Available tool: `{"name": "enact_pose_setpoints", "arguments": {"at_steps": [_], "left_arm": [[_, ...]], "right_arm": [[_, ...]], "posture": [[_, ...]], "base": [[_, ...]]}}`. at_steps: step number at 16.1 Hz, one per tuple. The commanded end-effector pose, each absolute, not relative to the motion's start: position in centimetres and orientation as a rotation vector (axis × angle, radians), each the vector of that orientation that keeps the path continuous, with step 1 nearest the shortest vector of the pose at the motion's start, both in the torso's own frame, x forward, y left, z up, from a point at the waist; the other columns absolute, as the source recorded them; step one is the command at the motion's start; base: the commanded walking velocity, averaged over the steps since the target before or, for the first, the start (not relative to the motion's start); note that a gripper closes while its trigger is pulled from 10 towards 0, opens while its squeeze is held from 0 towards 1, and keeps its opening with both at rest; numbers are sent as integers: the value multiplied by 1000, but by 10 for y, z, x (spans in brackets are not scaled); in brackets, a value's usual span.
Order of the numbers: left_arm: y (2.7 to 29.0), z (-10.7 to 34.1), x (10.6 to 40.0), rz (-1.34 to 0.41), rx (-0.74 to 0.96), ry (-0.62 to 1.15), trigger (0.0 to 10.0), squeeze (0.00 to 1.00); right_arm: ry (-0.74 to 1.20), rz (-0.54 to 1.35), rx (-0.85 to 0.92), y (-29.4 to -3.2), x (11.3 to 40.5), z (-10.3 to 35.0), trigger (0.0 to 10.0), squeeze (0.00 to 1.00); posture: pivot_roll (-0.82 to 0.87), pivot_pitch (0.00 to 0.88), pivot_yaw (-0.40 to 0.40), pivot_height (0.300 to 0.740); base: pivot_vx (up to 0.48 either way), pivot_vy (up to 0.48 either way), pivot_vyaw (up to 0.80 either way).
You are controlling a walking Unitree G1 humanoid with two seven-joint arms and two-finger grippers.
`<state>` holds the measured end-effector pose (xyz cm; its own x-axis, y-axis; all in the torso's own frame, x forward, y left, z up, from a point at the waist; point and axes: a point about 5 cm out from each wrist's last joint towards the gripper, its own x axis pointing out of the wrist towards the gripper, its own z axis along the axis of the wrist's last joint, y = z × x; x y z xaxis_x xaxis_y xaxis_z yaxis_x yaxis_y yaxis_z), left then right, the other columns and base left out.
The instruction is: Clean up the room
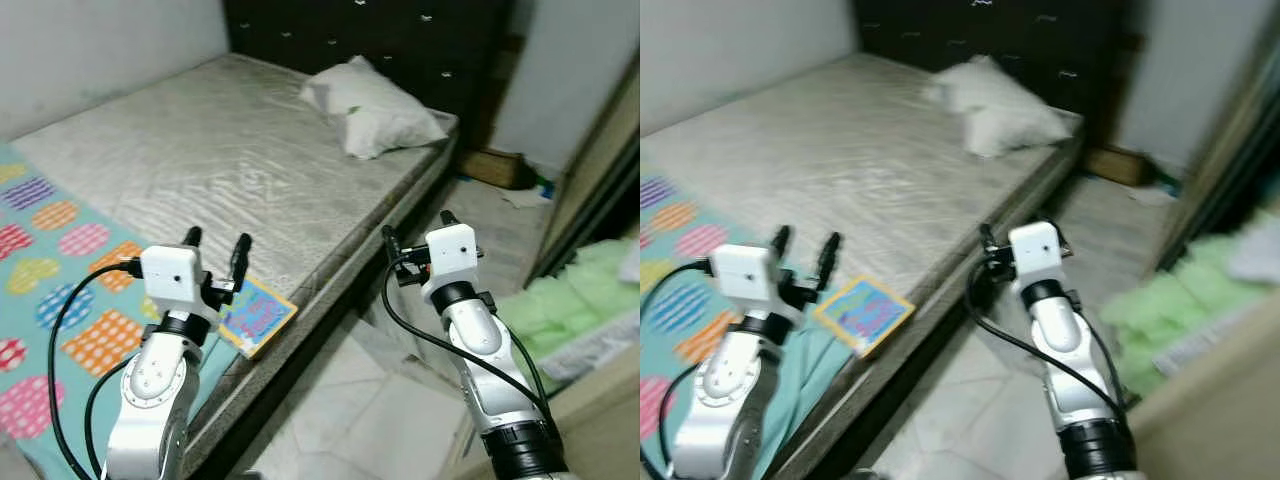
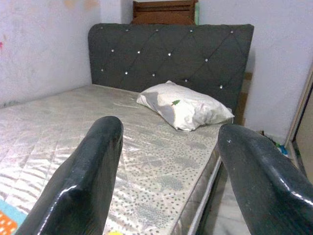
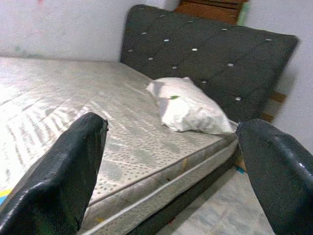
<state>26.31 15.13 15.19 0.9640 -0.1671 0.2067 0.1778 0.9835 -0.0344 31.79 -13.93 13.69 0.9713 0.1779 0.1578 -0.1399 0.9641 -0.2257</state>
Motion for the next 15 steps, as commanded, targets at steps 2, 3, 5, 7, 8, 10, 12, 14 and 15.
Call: {"name": "enact_pose_setpoints", "arguments": {"at_steps": [2,3,5,7,8,10,12,14,15], "left_arm": [[156,153,264,-167,-37,-205,10000,0],[156,153,264,-167,-32,-205,10000,0],[155,153,264,-175,-43,-207,10000,0],[154,153,264,-186,-46,-207,10000,0],[154,153,264,-188,-46,-206,10000,0],[153,153,264,-192,-42,-207,10000,0],[152,153,264,-196,-36,-205,10000,0],[150,152,263,-204,-25,-200,10000,0],[150,152,263,-205,-25,-199,10000,0]], "right_arm": [[-181,166,-200,-136,319,138,10000,0],[-182,167,-200,-136,320,138,10000,0],[-183,168,-201,-136,320,138,10000,0],[-184,170,-201,-136,320,138,10000,0],[-184,171,-200,-136,320,138,10000,0],[-186,174,-199,-136,320,138,10000,0],[-188,175,-197,-135,319,138,10000,0],[-190,176,-195,-135,319,138,10000,0],[-190,175,-195,-135,319,138,10000,0]], "posture": [[-10,61,-54,740],[-11,59,-53,740],[-10,55,-53,740],[-10,55,-53,740],[-10,55,-53,740],[-10,55,-53,740],[-10,50,-53,740],[-10,46,-50,740],[-10,46,-50,740]], "base": [[0,0,800],[0,0,800],[0,0,800],[0,0,800],[0,0,800],[0,0,800],[0,0,800],[0,0,800],[0,0,800]]}}
